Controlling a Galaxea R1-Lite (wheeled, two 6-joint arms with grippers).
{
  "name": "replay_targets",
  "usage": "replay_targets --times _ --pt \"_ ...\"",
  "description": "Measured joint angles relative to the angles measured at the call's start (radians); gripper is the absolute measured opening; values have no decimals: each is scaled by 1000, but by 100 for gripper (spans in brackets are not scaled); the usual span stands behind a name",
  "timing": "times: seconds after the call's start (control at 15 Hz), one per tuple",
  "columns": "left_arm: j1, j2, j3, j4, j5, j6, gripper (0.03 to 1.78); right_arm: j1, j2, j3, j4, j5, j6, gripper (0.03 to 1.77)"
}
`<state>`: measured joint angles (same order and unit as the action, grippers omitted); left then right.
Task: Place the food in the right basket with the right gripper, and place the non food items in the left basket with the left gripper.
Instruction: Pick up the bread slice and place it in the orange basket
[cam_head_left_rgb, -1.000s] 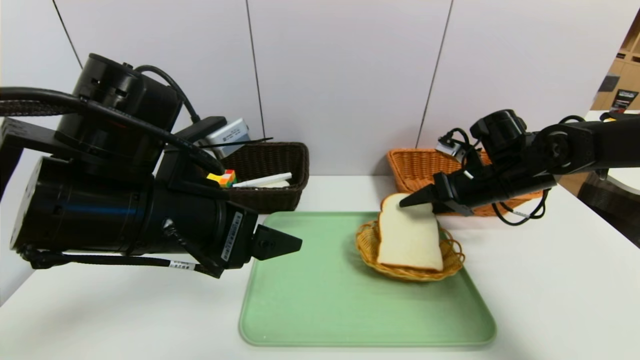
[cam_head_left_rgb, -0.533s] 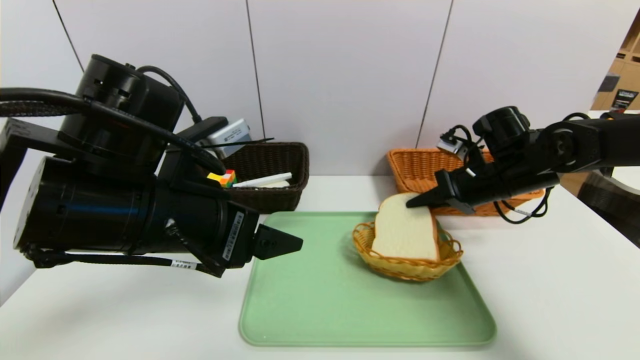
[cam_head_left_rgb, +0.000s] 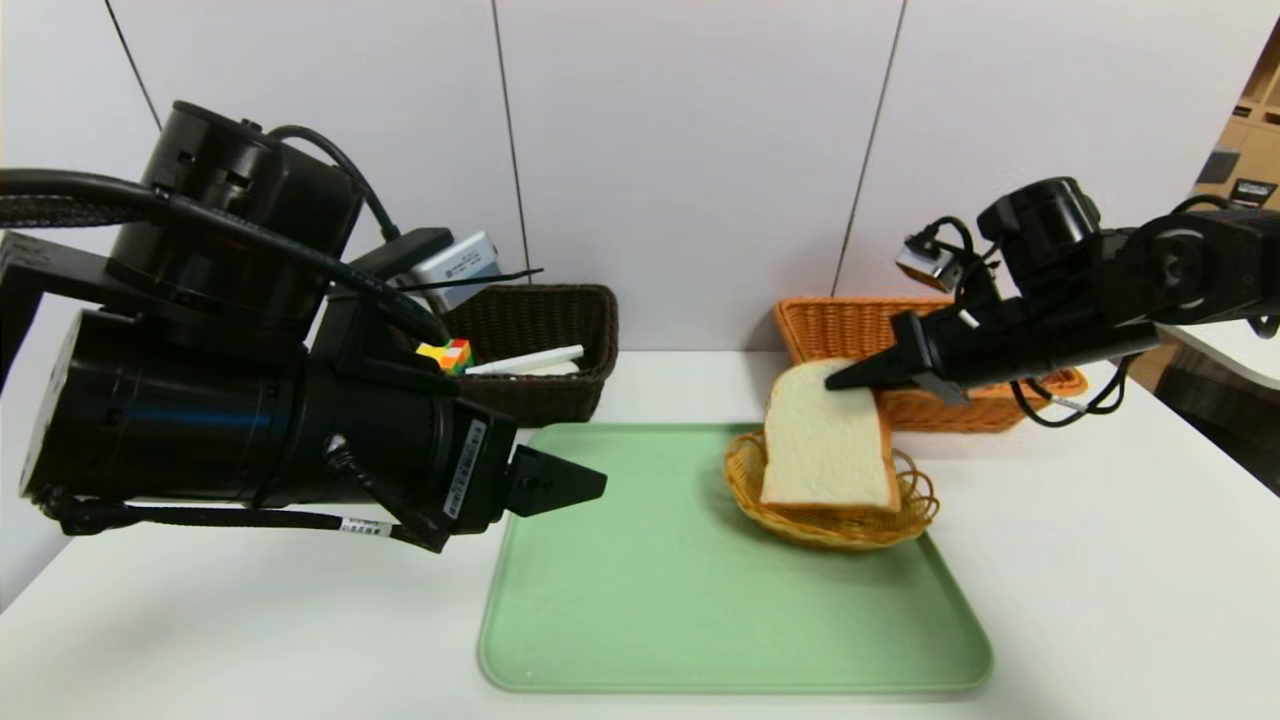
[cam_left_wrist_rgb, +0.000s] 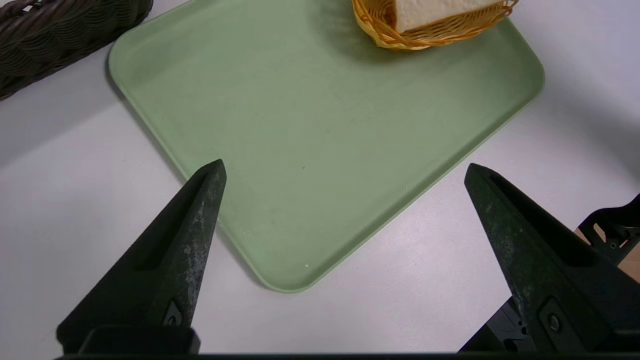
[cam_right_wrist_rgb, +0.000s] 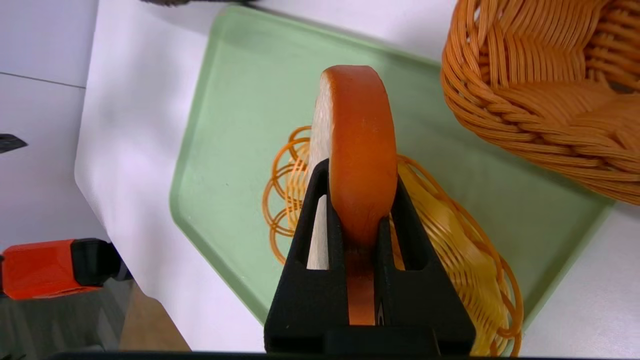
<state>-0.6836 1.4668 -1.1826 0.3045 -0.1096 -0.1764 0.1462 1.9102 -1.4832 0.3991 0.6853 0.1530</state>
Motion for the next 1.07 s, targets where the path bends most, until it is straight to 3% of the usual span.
replay_targets --times 0.67,0.87,1.07 --pt "-3 -1 -2 -36 -4 6 169 -53 -136 -137 4 -8 35 19" --pt "-3 -1 -4 -38 -5 7 169 -83 -160 -176 -4 -100 17 19" --pt "-4 0 -7 -38 -5 7 169 -93 -167 -184 -3 -212 -107 19"
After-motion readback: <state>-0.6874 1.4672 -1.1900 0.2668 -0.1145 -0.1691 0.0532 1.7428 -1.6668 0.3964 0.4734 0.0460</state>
